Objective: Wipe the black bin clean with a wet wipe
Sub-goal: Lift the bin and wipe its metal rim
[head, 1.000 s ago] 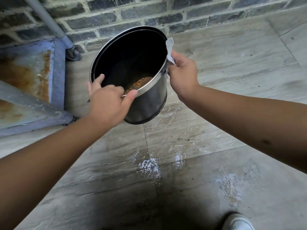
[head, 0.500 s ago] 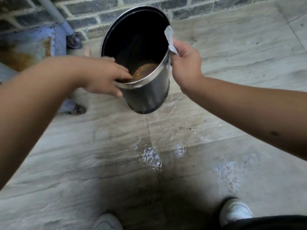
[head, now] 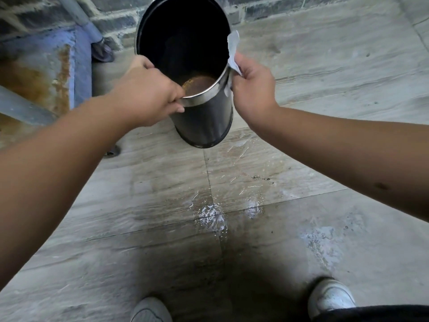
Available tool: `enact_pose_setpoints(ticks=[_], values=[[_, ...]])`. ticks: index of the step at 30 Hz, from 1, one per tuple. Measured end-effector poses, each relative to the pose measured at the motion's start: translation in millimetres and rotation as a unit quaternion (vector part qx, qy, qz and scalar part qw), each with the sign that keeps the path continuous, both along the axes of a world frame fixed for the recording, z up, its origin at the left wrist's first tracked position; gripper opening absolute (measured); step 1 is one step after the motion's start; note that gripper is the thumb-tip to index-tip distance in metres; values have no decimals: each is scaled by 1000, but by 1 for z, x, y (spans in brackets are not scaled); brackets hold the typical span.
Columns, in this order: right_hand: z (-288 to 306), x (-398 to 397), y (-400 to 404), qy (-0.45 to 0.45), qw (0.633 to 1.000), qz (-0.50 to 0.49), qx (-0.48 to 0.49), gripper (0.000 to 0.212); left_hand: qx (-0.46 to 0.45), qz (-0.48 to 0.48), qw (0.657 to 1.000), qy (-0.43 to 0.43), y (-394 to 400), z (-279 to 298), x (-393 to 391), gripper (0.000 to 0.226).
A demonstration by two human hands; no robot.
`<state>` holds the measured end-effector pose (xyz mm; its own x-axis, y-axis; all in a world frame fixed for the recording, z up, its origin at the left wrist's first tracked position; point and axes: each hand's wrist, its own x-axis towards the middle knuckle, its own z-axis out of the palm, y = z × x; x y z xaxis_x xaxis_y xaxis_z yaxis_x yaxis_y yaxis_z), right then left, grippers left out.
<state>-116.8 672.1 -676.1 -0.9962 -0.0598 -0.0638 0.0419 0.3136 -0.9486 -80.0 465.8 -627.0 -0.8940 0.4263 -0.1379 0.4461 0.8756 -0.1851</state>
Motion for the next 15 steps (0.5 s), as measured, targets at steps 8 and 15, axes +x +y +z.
enact_pose_setpoints(ticks=[8, 15], values=[[2, 15, -1, 5, 999, 27, 23, 36, 0, 163, 986, 42, 71, -14, -23, 32], [2, 14, 3, -17, 999, 29, -19, 41, 46, 112, 985, -125, 43, 8, -39, 55]])
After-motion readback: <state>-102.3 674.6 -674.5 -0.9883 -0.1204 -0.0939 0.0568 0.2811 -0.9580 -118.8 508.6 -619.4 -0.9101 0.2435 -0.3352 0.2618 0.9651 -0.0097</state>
